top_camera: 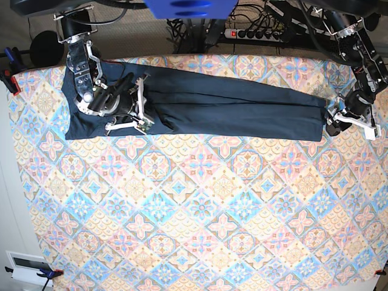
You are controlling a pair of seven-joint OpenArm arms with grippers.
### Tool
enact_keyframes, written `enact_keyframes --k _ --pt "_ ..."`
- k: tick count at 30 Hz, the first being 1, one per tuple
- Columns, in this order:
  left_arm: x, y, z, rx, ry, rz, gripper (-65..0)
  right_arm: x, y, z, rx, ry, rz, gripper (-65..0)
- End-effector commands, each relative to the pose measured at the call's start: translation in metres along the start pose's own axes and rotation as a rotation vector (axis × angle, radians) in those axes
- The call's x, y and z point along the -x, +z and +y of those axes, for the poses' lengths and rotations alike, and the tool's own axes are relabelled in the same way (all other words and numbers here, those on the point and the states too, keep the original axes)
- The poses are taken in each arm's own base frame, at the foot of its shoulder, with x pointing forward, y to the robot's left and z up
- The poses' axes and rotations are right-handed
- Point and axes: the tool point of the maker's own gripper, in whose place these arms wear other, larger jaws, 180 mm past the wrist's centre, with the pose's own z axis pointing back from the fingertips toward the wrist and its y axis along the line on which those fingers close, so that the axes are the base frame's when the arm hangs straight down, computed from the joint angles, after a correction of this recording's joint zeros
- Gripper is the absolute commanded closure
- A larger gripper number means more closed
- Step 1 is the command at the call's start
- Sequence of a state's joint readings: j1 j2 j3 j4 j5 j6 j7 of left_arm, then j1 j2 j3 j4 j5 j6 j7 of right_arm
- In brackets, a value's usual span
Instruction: Layout the t-shirt on the table in an organized manner, then fold the t-shirt properly
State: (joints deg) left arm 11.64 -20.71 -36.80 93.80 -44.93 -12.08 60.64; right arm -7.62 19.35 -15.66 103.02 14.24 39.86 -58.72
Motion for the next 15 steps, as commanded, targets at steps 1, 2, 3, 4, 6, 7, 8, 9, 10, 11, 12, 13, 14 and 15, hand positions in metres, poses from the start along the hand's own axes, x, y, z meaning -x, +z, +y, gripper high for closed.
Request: enact_keyframes --k 1,2,3,4,6,7,8,9,10,11,12,13,14,15 --pt "-0.012 0.002 -0.004 0.012 -0.034 -0.026 -32.2 -0.001 0.006 -0.008 0.021 0.017 -0.002 -7.9" --pt "-0.01 0.001 -0.007 0.017 -0.044 -0.015 -32.3 0.0 0.006 -0.009 0.022 0.015 -0.003 -7.9" --pt "-0.014 0.001 -0.005 0.013 -0.066 -0.01 -32.3 0.001 0.006 -0.009 0.021 0.015 0.0 -7.9" --pt "-0.012 0.0 -0.004 0.01 -0.071 0.002 -32.3 0.001 0.006 -0.009 0.021 0.013 0.0 -7.9" --pt "-0.005 -0.004 0.005 0.0 -0.054 0.031 -32.3 0.002 0.006 -0.009 0.021 0.012 0.001 -7.9" --pt "-0.008 -0.004 0.01 -0.012 -0.06 0.036 -32.3 0.002 0.005 -0.009 0.02 0.011 0.001 -7.9" --pt "-0.009 -0.004 0.015 -0.02 -0.061 0.044 -32.4 0.002 0.005 -0.009 0.019 0.01 0.0 -7.9" --pt "-0.008 -0.004 0.018 -0.026 -0.059 0.05 -32.4 0.002 0.005 -0.009 0.02 0.011 0.001 -7.9" --pt "-0.006 -0.005 0.021 -0.031 -0.058 0.061 -32.4 0.002 0.005 -0.009 0.019 0.01 0.001 -7.9" --pt "-0.002 -0.005 0.024 -0.039 -0.055 0.082 -32.4 0.002 0.005 -0.009 0.019 0.01 0.001 -7.9" --pt "-0.001 -0.004 0.03 -0.052 -0.056 0.108 -32.4 0.002 0.005 -0.009 0.019 0.01 0.001 -7.9" --pt "0.0 -0.005 0.034 -0.059 -0.048 0.127 -32.4 0.002 0.005 -0.009 0.02 0.011 0.0 -7.9" --pt "0.0 -0.007 0.037 -0.061 -0.039 0.139 -32.5 0.002 0.005 -0.009 0.02 0.011 0.0 -7.9" --pt "0.003 -0.01 0.037 -0.059 -0.035 0.16 -32.5 0.002 0.005 -0.009 0.02 0.011 0.0 -7.9"
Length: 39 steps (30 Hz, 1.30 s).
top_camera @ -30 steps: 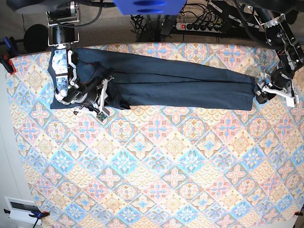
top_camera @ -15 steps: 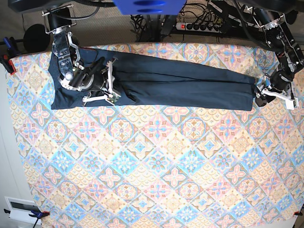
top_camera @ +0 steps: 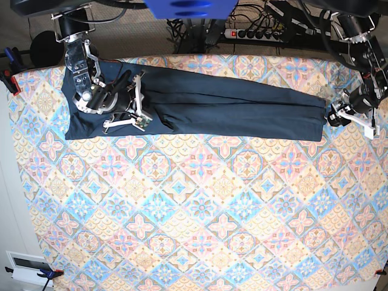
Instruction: Layout the t-shirt on the table in an organized manner, then fold the t-shirt properly
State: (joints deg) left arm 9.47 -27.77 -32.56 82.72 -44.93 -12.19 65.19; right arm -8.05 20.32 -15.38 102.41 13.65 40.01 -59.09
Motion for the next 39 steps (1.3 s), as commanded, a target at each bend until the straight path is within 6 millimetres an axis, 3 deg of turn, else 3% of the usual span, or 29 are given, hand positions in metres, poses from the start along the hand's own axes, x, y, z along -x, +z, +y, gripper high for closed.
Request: enact_keyframes --k 1,4,7,17,20,26,28,29,33,36,39 --pt "-0.017 0.005 -0.002 0.003 -0.042 -0.012 -33.5 -0.011 0.005 -0.006 0.014 0.009 -0.039 -7.9" --pt "-0.006 -0.004 -0.019 0.043 -0.16 0.073 -43.2 -0.011 0.004 -0.005 0.012 0.01 -0.039 -7.9" --pt "-0.005 -0.005 -0.022 0.05 -0.176 0.075 -49.4 -0.011 0.005 -0.006 0.014 0.01 -0.04 -7.9" --pt "-0.007 -0.02 -0.034 0.08 -0.149 0.082 -49.7 -0.012 0.005 -0.006 0.013 0.01 -0.041 -7.9" --pt "0.005 -0.036 -0.051 0.113 -0.184 0.142 -49.7 -0.012 0.005 -0.006 0.014 0.011 -0.043 -7.9" --pt "0.027 -0.047 -0.07 0.145 -0.238 0.212 -49.6 -0.014 0.006 -0.006 0.016 0.013 -0.046 -7.9" --pt "0.036 -0.05 -0.077 0.161 -0.261 0.243 -44.4 -0.014 0.006 -0.006 0.016 0.013 -0.046 -7.9" --pt "0.038 -0.05 -0.079 0.164 -0.268 0.25 -38.8 -0.014 0.006 -0.006 0.017 0.014 -0.047 -7.9" --pt "0.025 -0.046 -0.072 0.155 -0.236 0.207 0.0 -0.014 0.006 -0.006 0.017 0.014 -0.046 -7.8" --pt "0.008 -0.039 -0.058 0.13 -0.19 0.154 0.0 -0.014 0.007 -0.007 0.02 0.014 -0.047 -7.8" --pt "-0.022 -0.023 -0.031 0.08 -0.114 0.057 0.0 -0.015 0.007 -0.008 0.022 0.014 -0.049 -7.8"
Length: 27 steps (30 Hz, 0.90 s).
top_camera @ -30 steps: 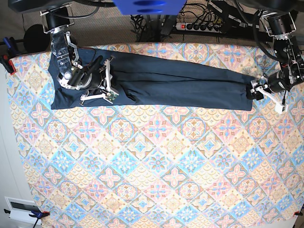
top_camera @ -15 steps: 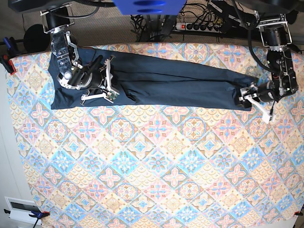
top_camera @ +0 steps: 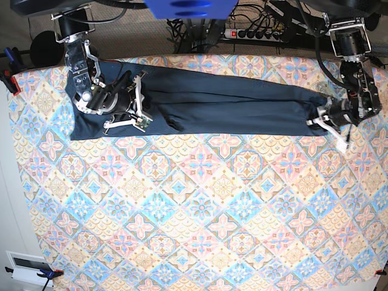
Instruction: Layout the t-shirt on the table in an organized manner, then fold the t-shirt properly
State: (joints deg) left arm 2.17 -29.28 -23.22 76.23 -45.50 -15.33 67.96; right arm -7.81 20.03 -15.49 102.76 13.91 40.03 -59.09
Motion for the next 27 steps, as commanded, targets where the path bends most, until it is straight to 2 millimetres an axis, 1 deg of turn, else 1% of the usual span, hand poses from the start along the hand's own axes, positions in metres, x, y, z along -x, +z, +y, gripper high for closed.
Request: enact_keyframes --k 1,3,7,9,11,12,13,14,17,20,23,27 --pt "-0.032 0.021 0.016 -0.039 -0.003 -0.092 0.0 -0.01 0.008 -0.011 0.031 0.008 -0.038 -7.8" --pt "-0.046 0.038 0.032 -0.072 0.017 -0.141 0.0 -0.011 0.014 -0.018 0.056 0.0 -0.05 -7.8" --pt "-0.067 0.062 0.052 -0.128 -0.002 -0.182 0.0 -0.024 0.025 -0.024 0.058 -0.041 -0.122 -7.8" --pt "-0.073 0.069 0.054 -0.142 -0.02 -0.191 0.0 -0.027 0.032 -0.031 0.055 -0.089 -0.168 -7.8" --pt "-0.076 0.073 0.049 -0.142 -0.048 -0.197 0.0 -0.025 0.039 -0.04 0.069 -0.13 -0.188 -8.0" --pt "-0.08 0.076 0.04 -0.135 -0.079 -0.206 0.0 -0.025 0.041 -0.043 0.075 -0.142 -0.198 -8.0" --pt "-0.078 0.08 0.031 -0.134 -0.122 -0.207 0.0 -0.024 0.043 -0.046 0.083 -0.151 -0.2 -8.1" --pt "-0.072 0.083 0.023 -0.131 -0.158 -0.198 0.0 -0.023 0.044 -0.048 0.088 -0.156 -0.2 -8.1" --pt "-0.054 0.084 -0.026 -0.064 -0.247 -0.217 0.0 -0.015 0.048 -0.055 0.103 -0.145 -0.179 -8.0" --pt "-0.032 0.082 -0.062 -0.003 -0.267 -0.205 0.0 -0.013 0.052 -0.059 0.114 -0.134 -0.171 -7.9" --pt "-0.015 0.072 -0.079 0.05 -0.222 -0.185 0.0 -0.012 0.053 -0.06 0.118 -0.129 -0.168 -7.9" --pt "-0.003 0.06 -0.095 0.108 -0.159 -0.186 0.0 -0.011 0.053 -0.059 0.117 -0.129 -0.165 -7.9"
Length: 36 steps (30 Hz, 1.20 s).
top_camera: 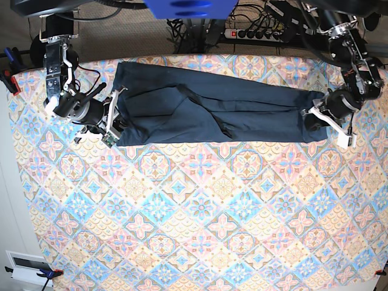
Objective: Layout the t-shirt on the table in an organized manner, then fold the t-shirt properly
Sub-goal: 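Fold the other strip end with the left gripper toward the right gripper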
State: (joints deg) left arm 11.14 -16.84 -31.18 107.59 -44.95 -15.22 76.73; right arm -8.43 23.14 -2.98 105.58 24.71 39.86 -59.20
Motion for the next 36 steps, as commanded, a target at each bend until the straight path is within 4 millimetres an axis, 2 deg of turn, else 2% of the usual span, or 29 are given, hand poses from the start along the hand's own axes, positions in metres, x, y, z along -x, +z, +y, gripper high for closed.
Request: enact_keyframes --k 1,5,8,12,15,19,22,26,28,31,33,36 --pt "-0.012 0.001 -0.009 0.024 0.0 -0.047 0.0 -0.008 0.006 -0.004 0.01 0.015 -0.031 -7.9" --pt "-0.011 -0.009 -0.026 0.071 0.049 -0.072 0.0 0.001 0.011 -0.009 0.028 -0.004 -0.02 -7.9" --pt "-0.01 -0.02 -0.047 0.124 0.061 -0.072 0.0 0.001 0.011 -0.009 0.029 -0.003 -0.019 -7.9" --pt "0.0 -0.032 -0.075 0.193 0.068 -0.046 0.0 0.0 0.011 -0.009 0.029 -0.002 -0.02 -7.9" --pt "0.008 -0.036 -0.088 0.226 0.082 -0.027 0.0 0.001 0.012 -0.01 0.031 -0.002 -0.019 -7.9" --pt "0.012 -0.039 -0.097 0.245 0.069 -0.011 0.0 0.002 0.015 -0.017 0.051 -0.013 -0.021 -7.9" --pt "0.016 -0.039 -0.095 0.241 0.073 0.0 0.0 0.003 0.02 -0.025 0.075 -0.025 -0.023 -7.9" --pt "0.024 -0.039 -0.097 0.248 0.071 0.03 0.0 0.003 0.02 -0.026 0.078 -0.027 -0.023 -7.9" --pt "0.029 -0.037 -0.105 0.279 0.016 0.083 -8.3 0.003 0.02 -0.026 0.078 -0.027 -0.023 -7.9" --pt "0.008 -0.02 -0.121 0.378 0.02 -0.008 -24.4 0.003 0.02 -0.026 0.078 -0.027 -0.023 -7.9" --pt "-0.005 -0.008 -0.111 0.39 0.05 -0.062 -36.7 0.003 0.02 -0.026 0.078 -0.027 -0.023 -7.9" --pt "-0.015 0.002 -0.089 0.353 0.091 -0.115 -49.3 0.003 0.02 -0.026 0.078 -0.027 -0.025 -7.9"
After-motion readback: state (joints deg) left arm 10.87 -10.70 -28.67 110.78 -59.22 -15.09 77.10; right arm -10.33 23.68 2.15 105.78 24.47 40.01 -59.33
